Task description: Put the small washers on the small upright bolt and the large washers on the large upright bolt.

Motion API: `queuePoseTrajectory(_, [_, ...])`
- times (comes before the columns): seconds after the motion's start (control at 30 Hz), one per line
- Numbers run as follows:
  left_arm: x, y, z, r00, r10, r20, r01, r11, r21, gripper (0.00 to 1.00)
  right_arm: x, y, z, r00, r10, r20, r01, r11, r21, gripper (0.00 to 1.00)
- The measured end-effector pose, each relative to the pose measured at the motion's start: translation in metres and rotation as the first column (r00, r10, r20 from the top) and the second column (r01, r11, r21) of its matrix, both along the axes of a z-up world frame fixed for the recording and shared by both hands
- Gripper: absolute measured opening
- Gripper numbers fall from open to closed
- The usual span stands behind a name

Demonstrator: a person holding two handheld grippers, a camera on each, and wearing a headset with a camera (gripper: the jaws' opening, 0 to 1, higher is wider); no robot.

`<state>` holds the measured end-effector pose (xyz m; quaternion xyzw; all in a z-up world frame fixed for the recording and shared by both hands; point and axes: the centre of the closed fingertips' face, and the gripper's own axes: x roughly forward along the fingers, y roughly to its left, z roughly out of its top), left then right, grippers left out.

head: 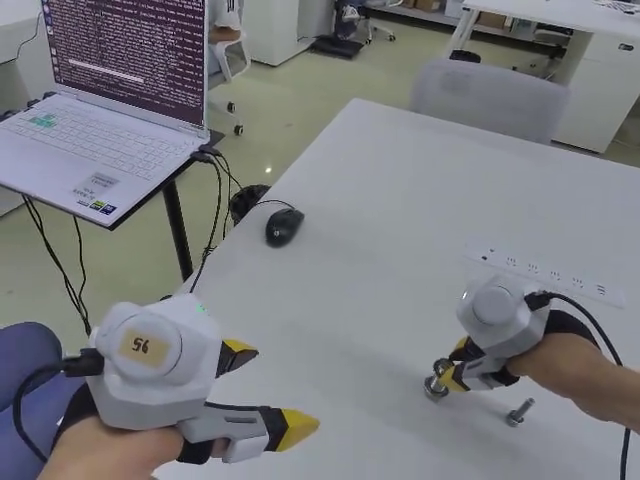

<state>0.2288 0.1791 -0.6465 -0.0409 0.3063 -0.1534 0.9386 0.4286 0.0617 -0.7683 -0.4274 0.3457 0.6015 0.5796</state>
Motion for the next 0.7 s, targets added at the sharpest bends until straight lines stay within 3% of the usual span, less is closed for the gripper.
queuePoseTrajectory(0.47, [-0.001,0.002,-0.001,1.0,0.002,-0.005,-0.002,1.0,0.0,0.62,0.002,-0.001,-0.031,0.999,-0.027,-0.026,0.026,0.999,-0.041,0.23])
queuePoseTrajectory(0.7, [0.0,0.001,0.0,1.0,-0.005,-0.005,0.005,1.0,0.004,0.62,0.0,0.0,-0.039,0.998,-0.063,-0.027,0.062,0.997,-0.043,0.24])
